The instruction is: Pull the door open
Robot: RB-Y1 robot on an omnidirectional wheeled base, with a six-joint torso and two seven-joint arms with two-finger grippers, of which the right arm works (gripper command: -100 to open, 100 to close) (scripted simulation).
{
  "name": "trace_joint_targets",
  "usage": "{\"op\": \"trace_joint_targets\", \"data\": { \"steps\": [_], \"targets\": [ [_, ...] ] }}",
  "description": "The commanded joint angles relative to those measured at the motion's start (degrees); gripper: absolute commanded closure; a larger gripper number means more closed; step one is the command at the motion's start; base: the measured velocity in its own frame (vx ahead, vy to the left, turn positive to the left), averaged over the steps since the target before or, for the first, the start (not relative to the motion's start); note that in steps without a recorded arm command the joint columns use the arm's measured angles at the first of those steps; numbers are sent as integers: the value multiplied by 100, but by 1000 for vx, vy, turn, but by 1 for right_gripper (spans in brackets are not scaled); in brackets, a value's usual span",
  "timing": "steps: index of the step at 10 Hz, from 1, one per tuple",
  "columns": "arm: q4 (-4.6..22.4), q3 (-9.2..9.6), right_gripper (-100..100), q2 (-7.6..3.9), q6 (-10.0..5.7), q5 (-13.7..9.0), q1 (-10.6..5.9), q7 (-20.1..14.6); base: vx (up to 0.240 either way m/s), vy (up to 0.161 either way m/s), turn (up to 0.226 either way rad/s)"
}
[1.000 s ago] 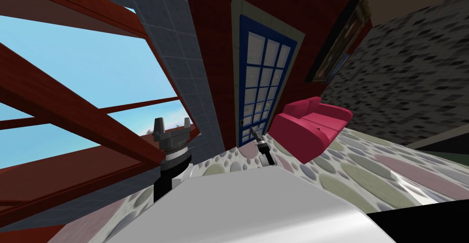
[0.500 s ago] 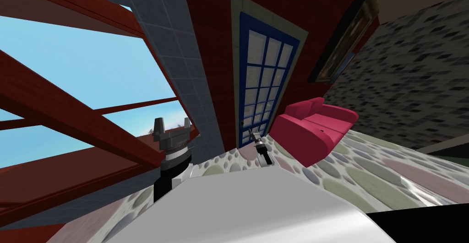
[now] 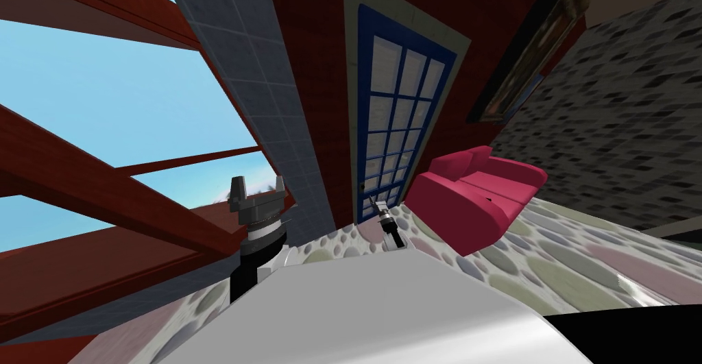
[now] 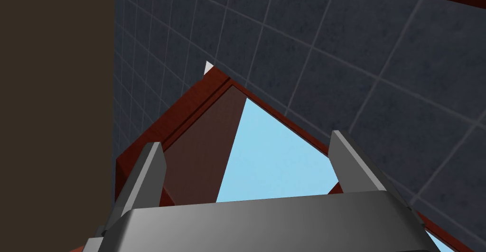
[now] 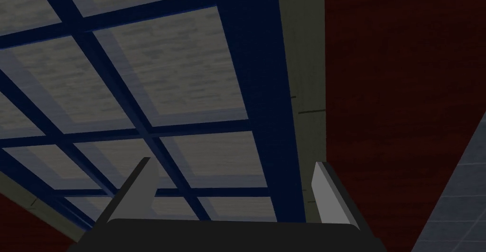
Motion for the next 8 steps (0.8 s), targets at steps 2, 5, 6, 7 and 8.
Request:
{"op": "trace_joint_targets", "data": {
  "steps": [2,5,6,7,8],
  "targets": [
    [409,-7,-100,40,-87,48,-138,290,41,-26,23],
    [1035,-8,-100,116,-203,141,-366,781,81,-56,40],
    [1217,-8,-100,144,-237,168,-432,923,80,-56,30],
    [1425,-9,-100,172,-270,195,-499,1065,88,-48,27],
    [1611,-9,-100,200,-304,222,-565,1207,93,-61,33]
  ]
}}
